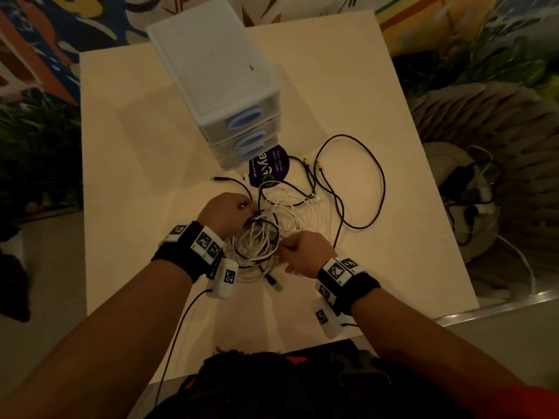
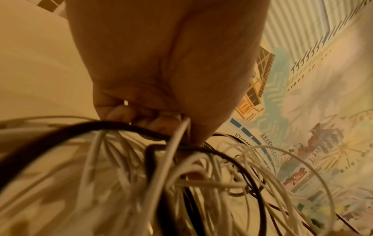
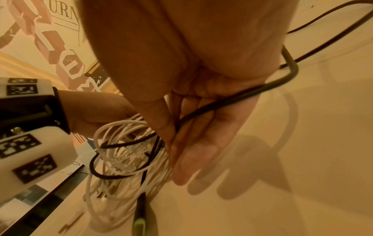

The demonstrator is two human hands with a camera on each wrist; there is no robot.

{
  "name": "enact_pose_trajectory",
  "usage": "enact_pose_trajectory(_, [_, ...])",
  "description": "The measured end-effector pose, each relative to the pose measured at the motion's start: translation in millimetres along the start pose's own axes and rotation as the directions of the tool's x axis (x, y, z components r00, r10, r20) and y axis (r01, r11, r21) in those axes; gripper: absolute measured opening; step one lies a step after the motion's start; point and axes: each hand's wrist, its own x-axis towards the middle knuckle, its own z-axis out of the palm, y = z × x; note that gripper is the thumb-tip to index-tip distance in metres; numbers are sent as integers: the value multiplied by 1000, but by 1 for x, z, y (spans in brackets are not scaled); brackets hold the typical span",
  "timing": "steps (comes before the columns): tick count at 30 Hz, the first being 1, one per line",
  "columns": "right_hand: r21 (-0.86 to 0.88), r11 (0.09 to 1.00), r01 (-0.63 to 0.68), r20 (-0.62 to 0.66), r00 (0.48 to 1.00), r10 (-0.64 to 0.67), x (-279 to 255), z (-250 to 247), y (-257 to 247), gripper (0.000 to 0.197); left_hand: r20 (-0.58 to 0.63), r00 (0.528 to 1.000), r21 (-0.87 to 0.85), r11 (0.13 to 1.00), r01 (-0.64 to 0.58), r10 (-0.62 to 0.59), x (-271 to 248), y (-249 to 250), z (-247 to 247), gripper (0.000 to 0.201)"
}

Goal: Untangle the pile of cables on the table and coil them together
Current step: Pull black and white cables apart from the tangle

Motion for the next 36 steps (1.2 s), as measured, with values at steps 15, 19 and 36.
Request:
enact_pose_trajectory(15, [72, 996, 55, -270, 962, -34, 6, 25, 8, 24, 66, 997, -265, 964, -30, 50, -21, -5, -8, 17])
enact_pose_trajectory(19, [154, 985, 77, -294, 955, -29, 6, 21, 6, 24, 26, 979, -214, 958, -192, 202, -33, -10, -12, 32])
enact_pose_trajectory(36, [29, 987, 156, -411, 902, -131, 2, 16, -2, 24, -56, 998, -424, 903, -61, 41, -29, -10, -9, 21])
